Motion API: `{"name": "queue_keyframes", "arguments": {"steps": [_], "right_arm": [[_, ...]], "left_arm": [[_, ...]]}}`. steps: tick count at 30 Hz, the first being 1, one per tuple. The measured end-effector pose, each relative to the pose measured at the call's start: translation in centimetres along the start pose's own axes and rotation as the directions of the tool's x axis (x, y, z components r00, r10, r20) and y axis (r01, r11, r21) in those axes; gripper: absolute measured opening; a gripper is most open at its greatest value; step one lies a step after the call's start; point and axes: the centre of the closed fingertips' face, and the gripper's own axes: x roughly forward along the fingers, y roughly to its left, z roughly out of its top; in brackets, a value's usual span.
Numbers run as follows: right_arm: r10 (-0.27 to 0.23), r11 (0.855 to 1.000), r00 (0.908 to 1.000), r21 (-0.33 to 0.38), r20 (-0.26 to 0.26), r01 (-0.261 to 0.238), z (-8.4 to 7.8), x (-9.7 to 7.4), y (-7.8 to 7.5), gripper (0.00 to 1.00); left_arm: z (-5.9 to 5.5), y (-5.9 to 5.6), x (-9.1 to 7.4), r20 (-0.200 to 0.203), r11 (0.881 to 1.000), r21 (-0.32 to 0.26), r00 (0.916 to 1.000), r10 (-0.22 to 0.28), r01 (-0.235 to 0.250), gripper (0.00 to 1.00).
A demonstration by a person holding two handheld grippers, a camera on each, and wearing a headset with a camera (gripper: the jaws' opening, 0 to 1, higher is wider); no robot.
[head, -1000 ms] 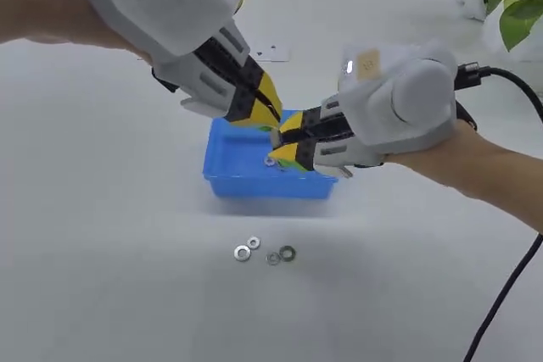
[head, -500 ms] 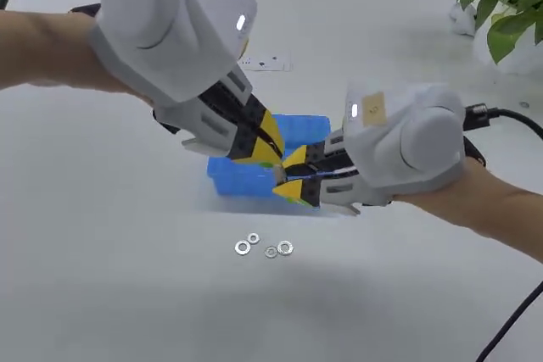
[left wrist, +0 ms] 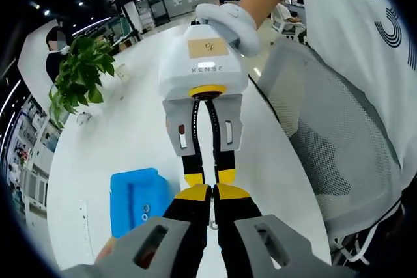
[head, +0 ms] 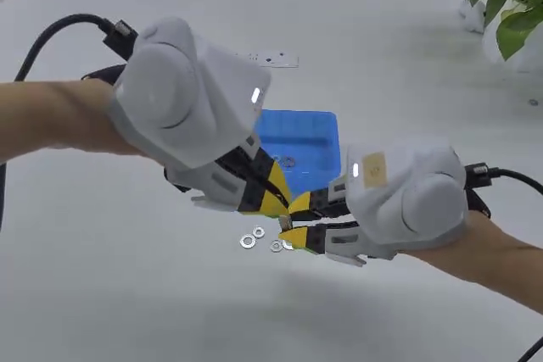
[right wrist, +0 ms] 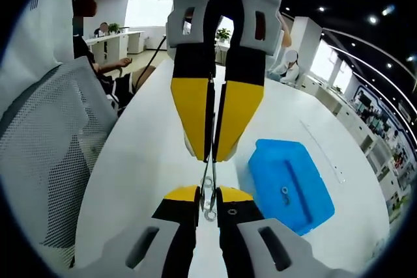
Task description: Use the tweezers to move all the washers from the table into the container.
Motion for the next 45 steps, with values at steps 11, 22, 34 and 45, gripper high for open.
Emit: {"name": "queue_keyframes", "arguments": {"steps": [11,22,34,45], "right_arm": [[0.008,1.000,0.9999,0.010,-0.010,-0.008,-1.2,0.6,0.4,0.11],[0.015,1.000,0.9998,0.010,-0.015,-0.014,-1.8,1.4,-0.3,0.11],[0.027,0.999,0.9996,0.046,-0.009,-0.027,-2.3,1.8,-0.4,0.11],[0.023,0.996,0.9997,0.085,-0.009,-0.022,-2.5,1.7,-0.4,0.10]], "left_arm": [[-0.2,-0.5,1.2,-0.018,1.000,-0.022,0.9998,-0.009,0.008,0.06],[-1.0,0.3,1.8,-0.032,0.998,-0.058,0.9994,-0.008,0.007,0.06],[-1.2,0.8,2.0,-0.024,0.995,-0.095,0.9995,-0.018,0.016,0.06],[-1.0,1.0,2.2,-0.016,0.994,-0.109,0.9996,-0.025,0.023,0.06]]}}
